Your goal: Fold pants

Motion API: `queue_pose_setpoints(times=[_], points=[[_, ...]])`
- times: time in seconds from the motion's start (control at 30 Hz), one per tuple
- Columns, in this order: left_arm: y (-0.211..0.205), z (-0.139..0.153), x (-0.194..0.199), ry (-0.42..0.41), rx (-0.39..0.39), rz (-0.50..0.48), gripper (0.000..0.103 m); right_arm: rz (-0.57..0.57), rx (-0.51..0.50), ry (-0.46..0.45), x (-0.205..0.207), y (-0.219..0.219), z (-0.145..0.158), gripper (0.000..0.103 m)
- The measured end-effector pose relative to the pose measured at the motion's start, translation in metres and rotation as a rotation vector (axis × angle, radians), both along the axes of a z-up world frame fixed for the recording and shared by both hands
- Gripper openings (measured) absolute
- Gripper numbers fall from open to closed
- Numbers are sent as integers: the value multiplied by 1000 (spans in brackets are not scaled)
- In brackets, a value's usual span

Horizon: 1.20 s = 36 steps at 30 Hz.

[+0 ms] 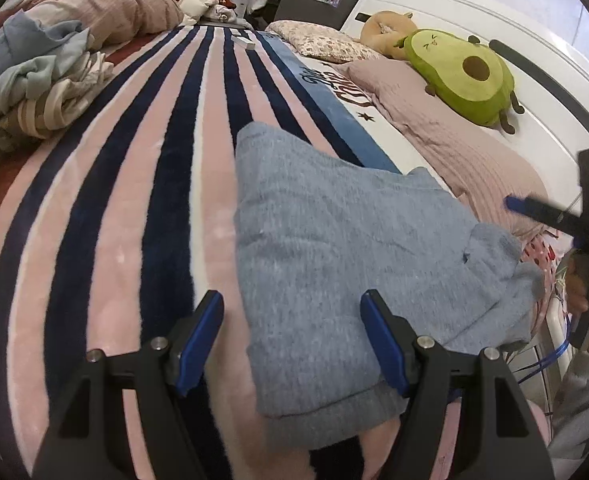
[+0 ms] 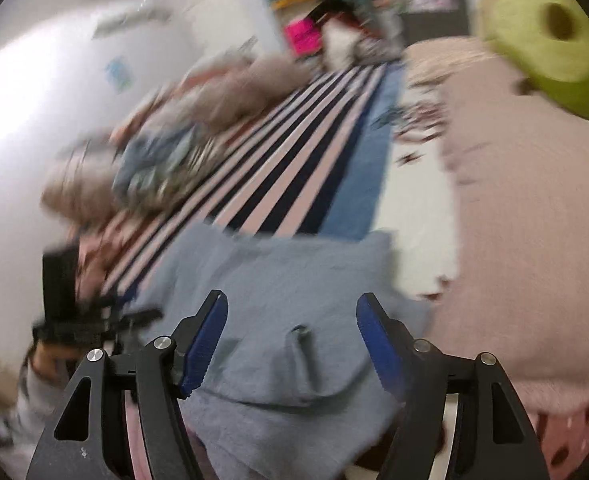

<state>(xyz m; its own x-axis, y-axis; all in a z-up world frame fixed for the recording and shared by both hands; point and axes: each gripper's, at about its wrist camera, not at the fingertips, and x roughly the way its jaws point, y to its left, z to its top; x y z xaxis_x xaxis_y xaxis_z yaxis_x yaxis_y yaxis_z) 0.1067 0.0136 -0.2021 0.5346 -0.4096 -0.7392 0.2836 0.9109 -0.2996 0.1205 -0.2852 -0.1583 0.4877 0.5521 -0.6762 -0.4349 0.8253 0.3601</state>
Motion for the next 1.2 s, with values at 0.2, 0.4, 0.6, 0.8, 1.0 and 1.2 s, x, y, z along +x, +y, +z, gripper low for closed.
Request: queue_pose_setpoints(times=[0.2,0.4,0.6,0.8,1.0,1.2], points=[[3,14,-11,-40,18,2,67,126,-75,23,-11,23,-23,9],[8,21,-18,-56,25,21,67,160,-13,-26,-42,-1,-14,3],[8,25,-23,-61,12,22,67,129,-61,38,-60,-15,-24,3],[10,37,-16,-92,6,38,67,123,-7,-21,-54,-23,10,11],[1,33,14,-78,2,22,67,171,-13,-50,-4,3,9,32],[2,26,26,-47,14,20,67,378,40,45,11,50,-19,28]])
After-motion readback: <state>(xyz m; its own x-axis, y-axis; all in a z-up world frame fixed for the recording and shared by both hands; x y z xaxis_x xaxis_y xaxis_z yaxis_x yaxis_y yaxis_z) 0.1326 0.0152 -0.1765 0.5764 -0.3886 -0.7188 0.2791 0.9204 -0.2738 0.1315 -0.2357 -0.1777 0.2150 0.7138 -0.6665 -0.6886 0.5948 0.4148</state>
